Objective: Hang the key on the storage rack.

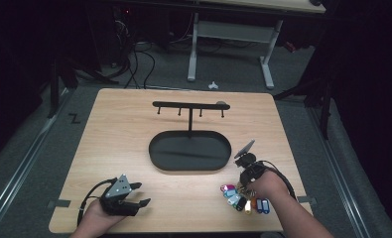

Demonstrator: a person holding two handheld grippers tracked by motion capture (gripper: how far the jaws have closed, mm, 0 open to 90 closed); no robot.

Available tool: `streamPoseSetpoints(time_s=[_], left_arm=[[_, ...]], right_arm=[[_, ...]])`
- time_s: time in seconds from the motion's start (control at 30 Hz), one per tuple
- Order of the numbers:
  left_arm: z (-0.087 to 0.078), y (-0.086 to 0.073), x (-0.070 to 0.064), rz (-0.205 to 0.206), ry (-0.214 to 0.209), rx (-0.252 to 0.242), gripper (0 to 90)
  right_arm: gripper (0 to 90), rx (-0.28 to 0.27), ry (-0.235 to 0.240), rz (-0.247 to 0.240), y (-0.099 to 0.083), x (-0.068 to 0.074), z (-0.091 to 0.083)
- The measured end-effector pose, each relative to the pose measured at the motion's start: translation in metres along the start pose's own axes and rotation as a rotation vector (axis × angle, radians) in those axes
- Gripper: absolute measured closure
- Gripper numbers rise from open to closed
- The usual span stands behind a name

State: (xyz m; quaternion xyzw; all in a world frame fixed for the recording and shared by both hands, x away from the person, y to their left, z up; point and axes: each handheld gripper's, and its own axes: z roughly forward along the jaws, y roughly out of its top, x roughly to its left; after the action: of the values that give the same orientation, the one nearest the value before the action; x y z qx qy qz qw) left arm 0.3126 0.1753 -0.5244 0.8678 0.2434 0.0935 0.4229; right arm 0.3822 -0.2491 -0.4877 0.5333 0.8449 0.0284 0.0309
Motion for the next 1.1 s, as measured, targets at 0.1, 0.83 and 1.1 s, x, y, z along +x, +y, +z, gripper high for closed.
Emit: streamPoseSetpoints(time_s=[0.1,0.83,1.1], left_arm=[[0.0,0.0,0.0,-0.001,0.0,0.0,34.3],[0.001,0.0,0.0,0.001,-0.004,0.0,34.3],[0.001,0.0,-0.003,0.011,-0.009,0.004,34.3]], right_arm=[[86.0,0.014,0.002,-0.025,0.001,0.0,0.0],[81.2,0.134,-0.037,-0.13,0.015,0.004,0.001],[85.7,0.131,0.025,-0.107,0.015,-0.002,0.002]])
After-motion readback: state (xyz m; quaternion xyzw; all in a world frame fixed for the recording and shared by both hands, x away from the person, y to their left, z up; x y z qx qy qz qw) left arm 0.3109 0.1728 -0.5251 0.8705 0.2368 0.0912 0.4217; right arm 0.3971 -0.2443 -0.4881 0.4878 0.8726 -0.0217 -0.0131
